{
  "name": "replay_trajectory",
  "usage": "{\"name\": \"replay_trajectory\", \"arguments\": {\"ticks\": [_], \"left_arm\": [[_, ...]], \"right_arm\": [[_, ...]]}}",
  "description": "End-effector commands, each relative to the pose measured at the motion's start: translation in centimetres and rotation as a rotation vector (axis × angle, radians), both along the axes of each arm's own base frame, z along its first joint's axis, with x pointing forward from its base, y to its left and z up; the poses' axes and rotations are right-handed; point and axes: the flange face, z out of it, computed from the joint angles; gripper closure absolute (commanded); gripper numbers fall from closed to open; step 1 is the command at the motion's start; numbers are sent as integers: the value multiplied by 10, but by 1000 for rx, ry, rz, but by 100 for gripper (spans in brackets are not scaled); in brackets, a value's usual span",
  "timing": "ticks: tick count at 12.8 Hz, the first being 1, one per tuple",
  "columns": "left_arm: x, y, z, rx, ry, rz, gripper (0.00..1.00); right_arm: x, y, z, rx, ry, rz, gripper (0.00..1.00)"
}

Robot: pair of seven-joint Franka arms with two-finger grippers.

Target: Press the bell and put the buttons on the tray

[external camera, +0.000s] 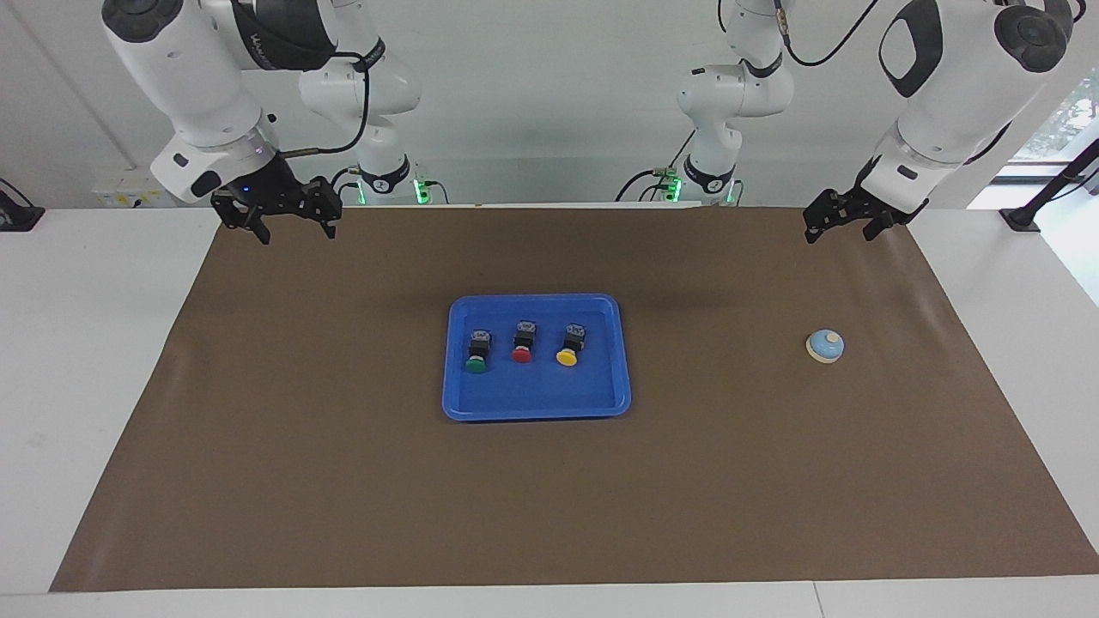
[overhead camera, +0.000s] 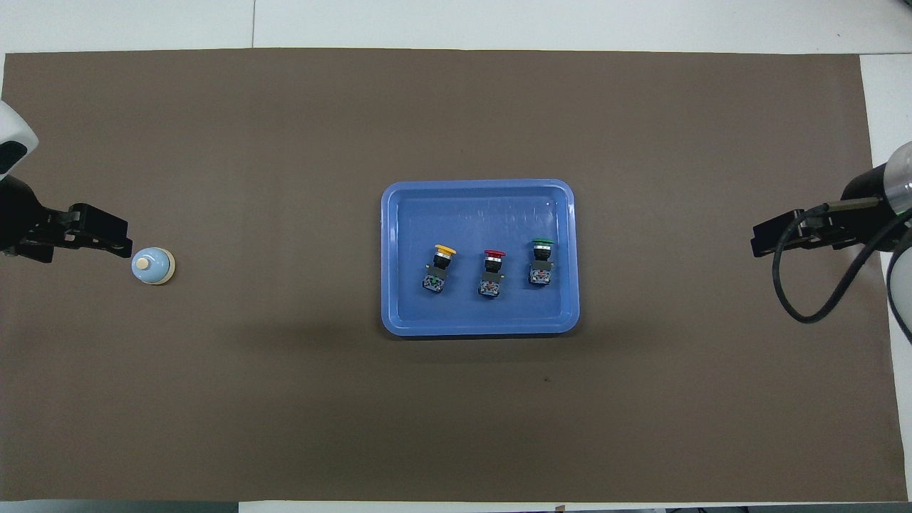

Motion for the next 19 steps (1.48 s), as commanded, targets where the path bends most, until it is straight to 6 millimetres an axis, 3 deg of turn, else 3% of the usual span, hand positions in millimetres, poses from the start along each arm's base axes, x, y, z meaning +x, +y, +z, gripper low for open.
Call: {"name": "replay_trajectory", "arguments": {"ticks": [1, 4, 5, 6, 8, 12, 15, 17, 19], "left_arm": [[-1, 5, 1, 5, -16, 17, 0], [2, 3, 2, 5, -43, 22, 4], [4, 6, 1, 3, -57, 22, 57], [4, 16, -3, 4, -55, 37, 100], [0, 49, -23, 5, -69, 92, 100], [2, 99, -100, 2, -109, 76, 100], [16, 119, -153, 3, -104, 40, 100], [11, 122, -192, 9, -146, 45, 100], [4, 121, -215, 13, -177, 43, 100]], "right_arm": [[-4, -3, 13, -9, 3, 24, 0], [-4, -1, 13, -11, 0, 24, 0], [-4, -1, 13, -9, 0, 24, 0], [-4, -3, 14, -9, -5, 20, 0], [-3, -5, 13, -14, -3, 19, 0], [-4, -4, 15, -14, -5, 22, 0], [-4, -6, 18, -14, -9, 19, 0], [-4, -7, 19, -18, -11, 18, 0], [-5, -8, 20, -28, -12, 18, 0]]}}
